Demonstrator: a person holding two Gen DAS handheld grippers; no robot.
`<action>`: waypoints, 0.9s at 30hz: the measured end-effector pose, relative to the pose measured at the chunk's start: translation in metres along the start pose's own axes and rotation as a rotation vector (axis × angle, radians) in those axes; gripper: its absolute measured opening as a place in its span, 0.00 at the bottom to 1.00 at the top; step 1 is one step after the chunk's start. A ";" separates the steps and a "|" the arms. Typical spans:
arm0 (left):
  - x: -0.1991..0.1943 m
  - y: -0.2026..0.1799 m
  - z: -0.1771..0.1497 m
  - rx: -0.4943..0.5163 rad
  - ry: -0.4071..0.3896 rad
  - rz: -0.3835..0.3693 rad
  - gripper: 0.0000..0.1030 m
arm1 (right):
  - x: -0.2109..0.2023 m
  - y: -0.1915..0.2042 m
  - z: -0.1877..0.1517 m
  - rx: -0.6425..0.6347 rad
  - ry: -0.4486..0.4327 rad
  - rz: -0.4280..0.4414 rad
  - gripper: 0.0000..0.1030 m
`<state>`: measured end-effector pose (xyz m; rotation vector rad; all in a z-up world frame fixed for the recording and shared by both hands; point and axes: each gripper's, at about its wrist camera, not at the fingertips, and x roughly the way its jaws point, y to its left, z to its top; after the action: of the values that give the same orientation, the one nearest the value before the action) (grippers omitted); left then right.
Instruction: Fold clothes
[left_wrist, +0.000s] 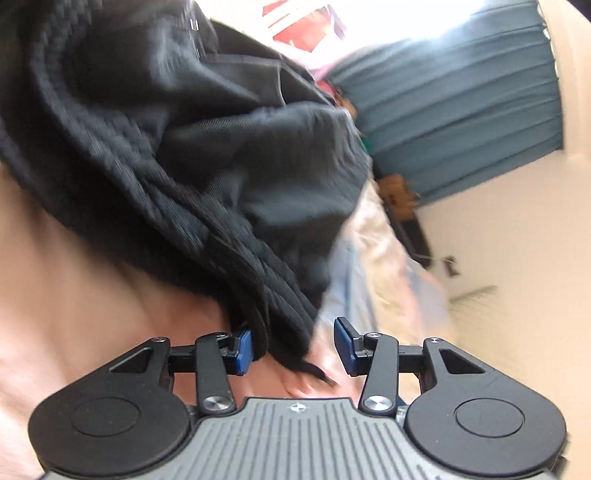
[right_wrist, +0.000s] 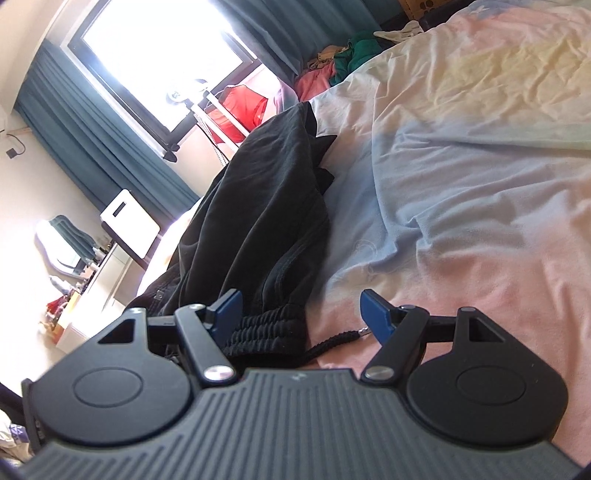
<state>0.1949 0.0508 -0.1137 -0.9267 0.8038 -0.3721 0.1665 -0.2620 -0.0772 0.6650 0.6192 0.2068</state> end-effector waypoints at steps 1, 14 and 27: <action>0.005 0.001 0.001 0.004 -0.002 0.001 0.45 | -0.001 0.000 0.000 0.002 -0.003 0.002 0.72; 0.051 -0.002 0.008 0.121 -0.017 -0.022 0.10 | 0.000 -0.002 0.000 0.009 -0.017 -0.024 0.72; 0.046 0.013 0.113 -0.254 -0.139 -0.295 0.13 | 0.002 -0.005 0.006 0.033 -0.034 -0.014 0.72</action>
<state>0.3094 0.0943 -0.1059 -1.3013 0.5952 -0.4621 0.1717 -0.2683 -0.0780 0.6941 0.5959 0.1722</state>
